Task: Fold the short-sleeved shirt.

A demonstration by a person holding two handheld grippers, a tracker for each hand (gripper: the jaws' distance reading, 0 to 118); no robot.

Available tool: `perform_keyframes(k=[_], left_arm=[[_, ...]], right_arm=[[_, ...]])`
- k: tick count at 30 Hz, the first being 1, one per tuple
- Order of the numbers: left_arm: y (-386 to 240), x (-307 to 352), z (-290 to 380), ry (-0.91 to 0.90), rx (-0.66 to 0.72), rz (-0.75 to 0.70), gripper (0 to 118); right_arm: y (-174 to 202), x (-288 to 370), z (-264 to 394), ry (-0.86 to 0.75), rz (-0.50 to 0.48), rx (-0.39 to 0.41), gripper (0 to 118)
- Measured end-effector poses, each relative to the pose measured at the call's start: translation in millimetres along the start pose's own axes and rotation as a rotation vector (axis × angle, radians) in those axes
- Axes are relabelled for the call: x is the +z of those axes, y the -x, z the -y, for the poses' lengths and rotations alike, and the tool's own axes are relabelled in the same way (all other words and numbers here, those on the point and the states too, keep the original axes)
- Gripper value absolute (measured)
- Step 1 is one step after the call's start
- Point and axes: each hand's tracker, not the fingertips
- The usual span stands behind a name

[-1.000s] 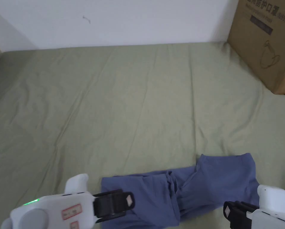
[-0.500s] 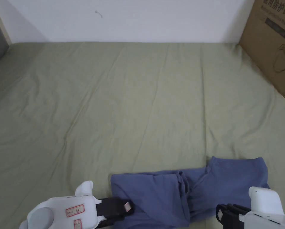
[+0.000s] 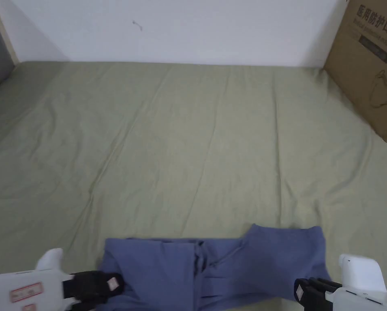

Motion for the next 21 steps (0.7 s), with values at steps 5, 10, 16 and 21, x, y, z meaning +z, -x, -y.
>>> perform_keyframes(k=[5,10,16,21], left_arm=[[-1.4,50.9,-7.9,-0.069,-0.026,-0.15,11],[-51.7,49.6,-15.4,-0.126,-0.103,-0.168,11],[-174.4,-4.5,-3.5,-0.087,-0.372,-0.066,11],[-236.3,-96.4,14.8,0.1,-0.645,-0.061,13]], right_arm=[[-0.1,-1.0,3.7,0.0,-0.008,-0.001,2],[-9.2,0.0,7.0,-0.002,-0.014,-0.026,2],[-18.6,1.2,8.7,-0.004,0.009,-0.07,2],[-51.6,11.5,18.1,-0.016,0.028,-0.124,2]])
